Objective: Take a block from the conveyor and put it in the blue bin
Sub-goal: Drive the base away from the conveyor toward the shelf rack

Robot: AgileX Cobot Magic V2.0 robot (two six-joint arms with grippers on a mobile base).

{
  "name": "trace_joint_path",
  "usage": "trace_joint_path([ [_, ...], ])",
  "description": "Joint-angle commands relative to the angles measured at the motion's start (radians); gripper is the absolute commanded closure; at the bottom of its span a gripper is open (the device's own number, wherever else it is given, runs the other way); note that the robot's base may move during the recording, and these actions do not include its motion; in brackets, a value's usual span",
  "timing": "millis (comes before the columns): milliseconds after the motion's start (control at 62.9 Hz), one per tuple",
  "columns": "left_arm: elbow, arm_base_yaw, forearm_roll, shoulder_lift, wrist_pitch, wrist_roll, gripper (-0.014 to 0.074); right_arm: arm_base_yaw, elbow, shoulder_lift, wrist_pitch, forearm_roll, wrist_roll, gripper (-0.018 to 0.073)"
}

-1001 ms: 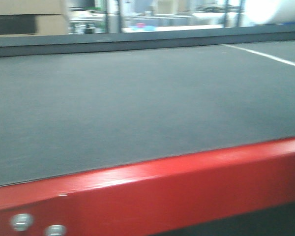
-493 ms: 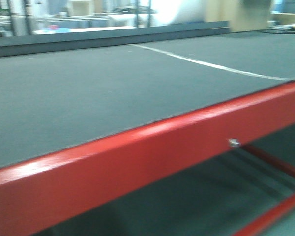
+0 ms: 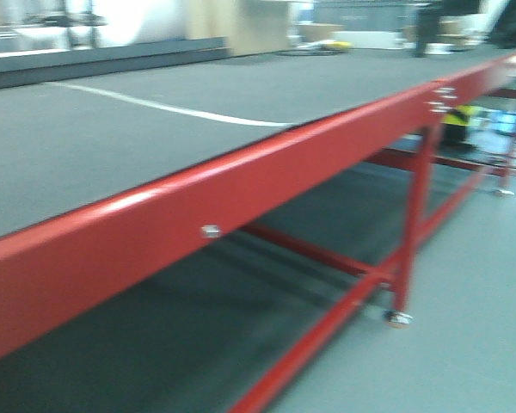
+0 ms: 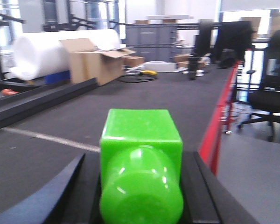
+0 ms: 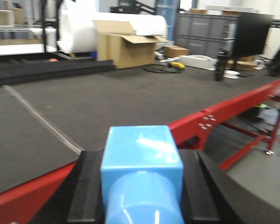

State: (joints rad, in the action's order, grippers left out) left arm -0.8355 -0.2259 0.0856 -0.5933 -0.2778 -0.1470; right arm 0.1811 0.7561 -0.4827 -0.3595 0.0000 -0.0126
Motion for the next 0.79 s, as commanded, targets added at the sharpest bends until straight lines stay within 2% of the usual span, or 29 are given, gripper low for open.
trace_joint_path([
  [0,-0.007,-0.005,-0.001,0.004,0.028,-0.003,0.0707,0.002,-0.001,0.005,0.023,-0.008,-0.002,0.0721],
  [779,-0.007,-0.005,-0.001,0.004,0.034,-0.003,0.0707,0.002,-0.001,0.005,0.023,-0.008,-0.002,0.0721],
])
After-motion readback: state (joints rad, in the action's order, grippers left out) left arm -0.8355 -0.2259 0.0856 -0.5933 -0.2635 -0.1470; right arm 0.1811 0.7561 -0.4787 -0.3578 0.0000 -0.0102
